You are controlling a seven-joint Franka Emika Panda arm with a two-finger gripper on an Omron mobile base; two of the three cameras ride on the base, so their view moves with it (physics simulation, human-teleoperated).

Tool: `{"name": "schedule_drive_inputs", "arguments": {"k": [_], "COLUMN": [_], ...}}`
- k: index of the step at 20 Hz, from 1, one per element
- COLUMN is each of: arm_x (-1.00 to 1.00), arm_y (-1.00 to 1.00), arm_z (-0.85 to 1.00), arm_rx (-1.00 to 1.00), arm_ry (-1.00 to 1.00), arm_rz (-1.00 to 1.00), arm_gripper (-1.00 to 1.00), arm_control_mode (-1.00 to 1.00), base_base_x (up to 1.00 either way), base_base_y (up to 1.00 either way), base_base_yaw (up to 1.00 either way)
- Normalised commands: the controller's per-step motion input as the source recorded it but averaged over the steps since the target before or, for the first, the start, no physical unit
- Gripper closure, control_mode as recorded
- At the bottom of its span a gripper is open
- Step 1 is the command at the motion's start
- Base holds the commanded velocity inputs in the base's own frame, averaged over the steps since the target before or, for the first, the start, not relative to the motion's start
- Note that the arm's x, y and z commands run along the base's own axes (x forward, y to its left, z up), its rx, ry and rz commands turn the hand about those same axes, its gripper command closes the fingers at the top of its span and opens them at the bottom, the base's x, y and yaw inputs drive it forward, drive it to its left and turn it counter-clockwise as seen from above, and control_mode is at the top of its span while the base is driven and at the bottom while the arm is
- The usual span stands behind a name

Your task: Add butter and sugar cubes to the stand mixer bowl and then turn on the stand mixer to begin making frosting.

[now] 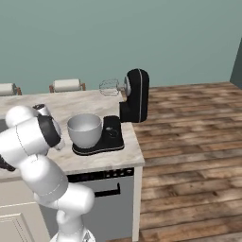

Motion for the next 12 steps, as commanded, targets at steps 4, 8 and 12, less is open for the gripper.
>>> {"name": "schedule_drive_inputs", "arguments": {"k": [4,8,12], "arm_x": [0.03,0.11,0.14], "arm_y": [0.10,0.15,0.14], "arm_z": [-0.16,-0.11,-0.08], "arm_rx": [0.00,0.00,0.00], "arm_ry": [0.00,0.00,0.00], "arm_rz": [0.00,0.00,0.00], "arm_gripper": [-1.00,-1.00,-1.00], "arm_control_mode": [-1.00,-1.00,-1.00], "base_base_x": [0.00,0.00,0.00], "base_base_y": [0.00,0.00,0.00], "base_base_yaw": [0.00,0.00,0.00]}}
